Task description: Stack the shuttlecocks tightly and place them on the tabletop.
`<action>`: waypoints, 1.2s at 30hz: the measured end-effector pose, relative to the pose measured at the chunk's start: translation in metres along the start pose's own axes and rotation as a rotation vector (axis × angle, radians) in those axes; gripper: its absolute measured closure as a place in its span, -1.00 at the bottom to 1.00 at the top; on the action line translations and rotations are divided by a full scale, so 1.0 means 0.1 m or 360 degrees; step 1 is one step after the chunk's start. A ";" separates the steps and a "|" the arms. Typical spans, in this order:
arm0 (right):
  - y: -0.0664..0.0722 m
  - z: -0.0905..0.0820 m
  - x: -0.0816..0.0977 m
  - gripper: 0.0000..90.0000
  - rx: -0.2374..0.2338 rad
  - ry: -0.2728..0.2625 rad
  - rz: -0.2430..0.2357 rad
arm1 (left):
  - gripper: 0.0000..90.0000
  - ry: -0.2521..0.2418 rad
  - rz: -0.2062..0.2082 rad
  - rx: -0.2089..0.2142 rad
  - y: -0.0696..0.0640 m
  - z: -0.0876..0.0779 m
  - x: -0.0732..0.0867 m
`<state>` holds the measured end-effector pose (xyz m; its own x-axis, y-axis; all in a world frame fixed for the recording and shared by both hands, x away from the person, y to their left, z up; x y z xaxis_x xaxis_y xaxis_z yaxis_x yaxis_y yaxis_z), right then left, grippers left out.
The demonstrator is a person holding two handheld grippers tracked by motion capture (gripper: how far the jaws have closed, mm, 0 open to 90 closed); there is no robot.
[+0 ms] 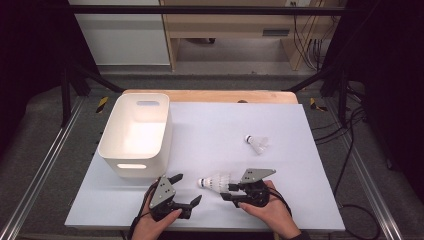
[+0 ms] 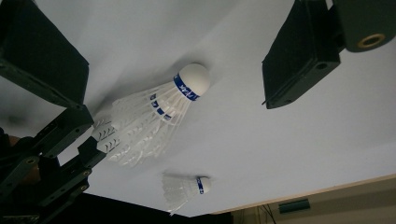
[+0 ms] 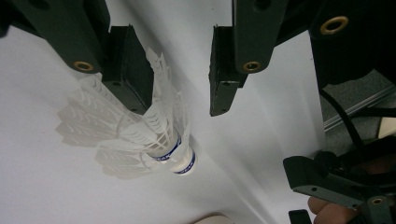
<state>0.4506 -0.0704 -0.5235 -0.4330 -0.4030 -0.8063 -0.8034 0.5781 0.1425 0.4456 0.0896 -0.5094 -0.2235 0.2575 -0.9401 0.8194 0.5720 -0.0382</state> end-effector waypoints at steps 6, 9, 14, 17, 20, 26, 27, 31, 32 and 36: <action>-0.01 0.01 -0.01 0.27 0.0002 -0.0020 0.0008 | -0.84 0.0001 0.0000 0.0004 0.00 0.00 0.00; -0.02 0.01 -0.02 0.24 0.0008 -0.0031 0.0010 | -0.84 0.0002 0.0000 0.0005 0.00 0.00 0.00; -0.04 0.01 -0.04 0.20 0.0024 -0.0050 0.0016 | -0.84 0.0003 -0.0003 0.0008 -0.01 0.01 0.00; -0.06 0.01 -0.04 0.15 0.0039 -0.0056 0.0016 | -0.84 0.0004 -0.0004 0.0009 -0.01 0.01 0.00; -0.08 0.02 -0.05 0.03 0.0070 -0.0058 0.0023 | -0.84 0.0004 -0.0002 0.0011 -0.01 0.00 0.00; -0.11 0.03 -0.05 -0.21 0.0136 -0.0062 0.0020 | -0.84 0.0002 -0.0005 0.0007 0.00 0.00 0.00; -0.11 0.03 -0.05 -0.23 0.0144 -0.0059 0.0021 | -0.84 0.0005 -0.0003 0.0007 -0.01 0.00 0.00; -0.13 0.03 -0.05 -0.30 0.0171 -0.0061 0.0018 | -0.84 0.0010 -0.0001 0.0014 -0.02 0.01 0.00; -0.14 0.03 -0.05 -0.32 0.0175 -0.0063 0.0019 | -0.84 0.0010 -0.0001 0.0014 -0.02 0.01 0.00; -0.16 0.03 -0.05 -0.36 0.0196 -0.0065 0.0021 | -0.84 0.0007 -0.0005 0.0010 -0.01 0.01 0.00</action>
<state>0.4665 -0.0754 -0.5230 -0.4244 -0.3671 -0.8277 -0.7403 0.6670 0.0838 0.4452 0.0888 -0.5098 -0.2286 0.2590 -0.9385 0.8220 0.5678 -0.0435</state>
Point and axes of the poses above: each handheld gripper's, and its own axes: z roughly forward along the jaws, x roughly out of its underside, y roughly to its left, the point moved 9 cm from there along z, roughly forward along the jaws, and after that the axes turned 6 degrees about x, right-handed, at the moved point
